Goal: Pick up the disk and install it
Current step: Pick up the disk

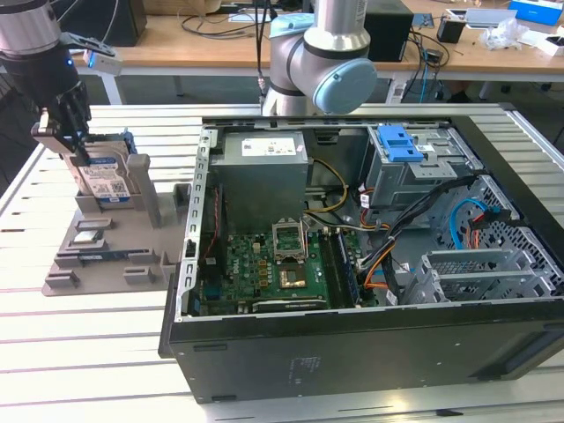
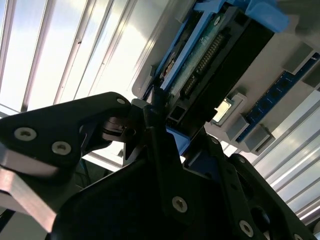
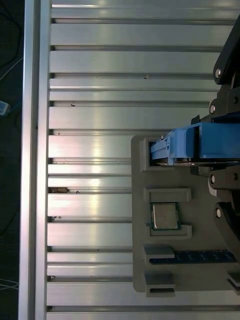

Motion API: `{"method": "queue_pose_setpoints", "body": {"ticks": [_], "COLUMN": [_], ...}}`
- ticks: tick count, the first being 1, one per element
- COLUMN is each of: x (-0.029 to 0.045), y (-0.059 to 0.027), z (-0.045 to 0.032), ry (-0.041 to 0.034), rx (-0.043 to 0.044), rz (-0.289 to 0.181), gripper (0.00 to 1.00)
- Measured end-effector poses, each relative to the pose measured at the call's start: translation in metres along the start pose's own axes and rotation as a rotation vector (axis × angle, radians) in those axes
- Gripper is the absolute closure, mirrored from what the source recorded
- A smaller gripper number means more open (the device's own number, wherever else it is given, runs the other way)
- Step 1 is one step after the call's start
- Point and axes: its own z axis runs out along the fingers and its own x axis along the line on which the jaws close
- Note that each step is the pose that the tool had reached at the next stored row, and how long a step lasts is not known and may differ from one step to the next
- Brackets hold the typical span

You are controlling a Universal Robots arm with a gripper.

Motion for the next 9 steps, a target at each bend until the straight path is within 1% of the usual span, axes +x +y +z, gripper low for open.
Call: {"method": "queue_pose_setpoints", "body": {"ticks": [1, 2, 4, 9], "x": [0.0, -0.0001, -0.0003, -0.0007], "y": [0.0, -0.0001, 0.0001, 0.0002], "z": [-0.0004, -0.0031, -0.0131, -0.0276], "ry": [-0.0002, -0.0003, 0.0, 0.0], "rx": [0.0004, 0.0007, 0.0001, 0.0001], "rz": [0.0, 0.0, 0.0, 0.0], "gripper": [0.63, 0.63, 0.63, 0.63]}}
